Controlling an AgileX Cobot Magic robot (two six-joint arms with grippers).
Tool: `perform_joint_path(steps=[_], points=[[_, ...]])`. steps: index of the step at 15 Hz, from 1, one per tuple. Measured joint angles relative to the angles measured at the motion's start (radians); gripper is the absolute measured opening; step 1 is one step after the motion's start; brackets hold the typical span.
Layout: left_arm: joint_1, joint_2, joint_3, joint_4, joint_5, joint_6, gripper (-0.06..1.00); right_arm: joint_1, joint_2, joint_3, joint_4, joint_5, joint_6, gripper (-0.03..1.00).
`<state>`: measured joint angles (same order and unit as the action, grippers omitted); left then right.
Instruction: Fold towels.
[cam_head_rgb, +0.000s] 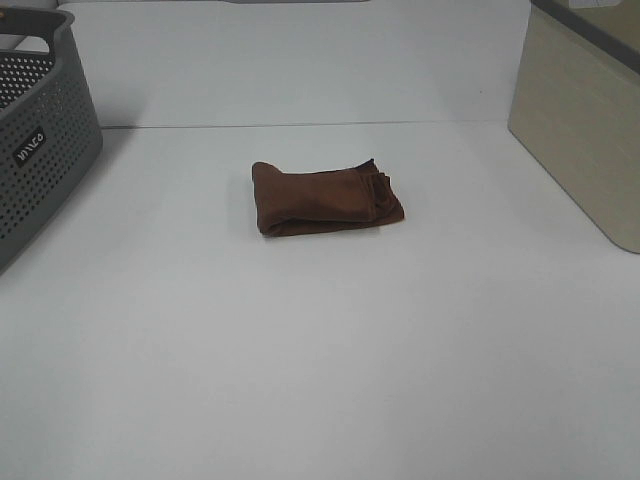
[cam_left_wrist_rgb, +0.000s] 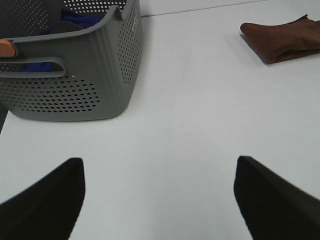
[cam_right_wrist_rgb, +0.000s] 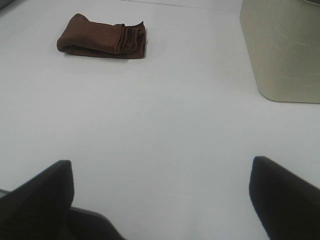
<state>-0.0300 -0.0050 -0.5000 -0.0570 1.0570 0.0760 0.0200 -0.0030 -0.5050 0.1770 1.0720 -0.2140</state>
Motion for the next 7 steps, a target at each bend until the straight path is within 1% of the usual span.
perform_joint_path(steps=[7], points=[[0.0, 0.0, 0.0, 0.0, 0.0, 0.0, 0.78, 0.0, 0.0, 0.0, 0.0, 0.0, 0.0, 0.89]])
